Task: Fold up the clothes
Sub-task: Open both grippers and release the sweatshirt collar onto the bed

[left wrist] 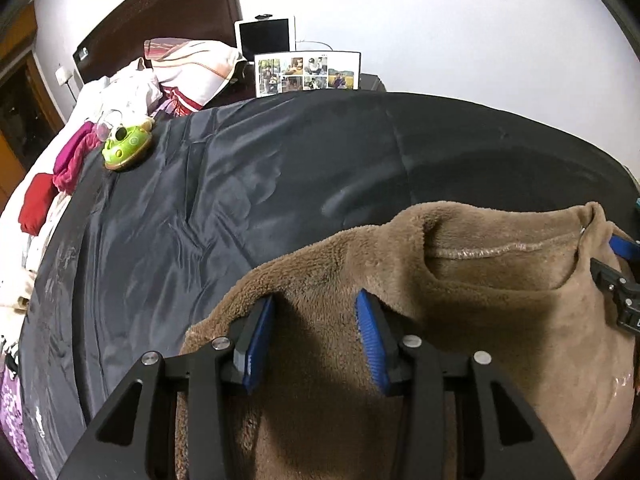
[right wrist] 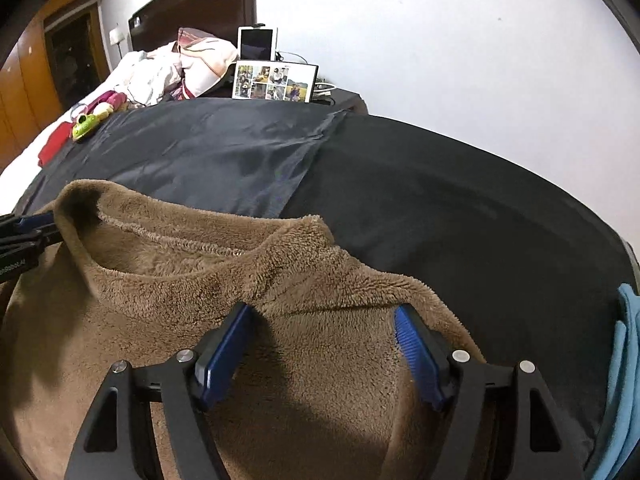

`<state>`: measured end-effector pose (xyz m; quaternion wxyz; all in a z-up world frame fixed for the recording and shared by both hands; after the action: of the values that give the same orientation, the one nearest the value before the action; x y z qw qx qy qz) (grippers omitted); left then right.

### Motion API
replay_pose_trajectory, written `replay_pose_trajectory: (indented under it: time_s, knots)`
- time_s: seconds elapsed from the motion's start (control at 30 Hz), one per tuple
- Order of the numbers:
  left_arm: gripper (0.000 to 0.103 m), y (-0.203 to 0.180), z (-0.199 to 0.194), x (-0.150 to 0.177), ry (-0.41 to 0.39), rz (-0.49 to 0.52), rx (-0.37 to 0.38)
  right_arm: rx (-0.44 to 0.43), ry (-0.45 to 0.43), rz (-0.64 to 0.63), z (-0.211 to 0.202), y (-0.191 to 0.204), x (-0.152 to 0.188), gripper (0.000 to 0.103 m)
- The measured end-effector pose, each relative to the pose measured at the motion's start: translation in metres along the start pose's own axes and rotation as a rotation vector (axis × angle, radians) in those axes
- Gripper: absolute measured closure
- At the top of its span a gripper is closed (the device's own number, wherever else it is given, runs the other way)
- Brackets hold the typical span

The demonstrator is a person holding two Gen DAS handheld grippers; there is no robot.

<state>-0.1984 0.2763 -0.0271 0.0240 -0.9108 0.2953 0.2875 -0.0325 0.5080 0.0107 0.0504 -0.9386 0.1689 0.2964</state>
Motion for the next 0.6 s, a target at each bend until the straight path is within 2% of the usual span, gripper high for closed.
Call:
replay_pose_trajectory:
  time_s: [0.23,0.37,0.6]
  knots:
    - [0.056,-0.002,-0.006,0.003,0.006,0.027,-0.02,0.037,-0.019,-0.016,-0.014,0.004,-0.004,0.027]
    - [0.055,-0.008,-0.024,0.008,-0.011,0.064,-0.046,0.06,-0.1,-0.053,-0.046,0.016,-0.003,0.027]
    - [0.047,-0.022,-0.065,0.028,-0.068,0.097,-0.034,0.08,-0.241,-0.117,-0.107,0.041,0.011,0.027]
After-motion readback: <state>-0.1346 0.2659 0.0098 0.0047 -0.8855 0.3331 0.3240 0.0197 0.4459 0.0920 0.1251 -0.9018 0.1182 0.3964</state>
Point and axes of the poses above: each gripper's, at about its wrist camera, not at the fingertips, and z roughly the way its jaws point, y to its left, x to its underside, the point moved 1 cm from there along z, roughly the way its jaws point, and after that the axes turned 7 degrees about z, right-handed, at the moved point
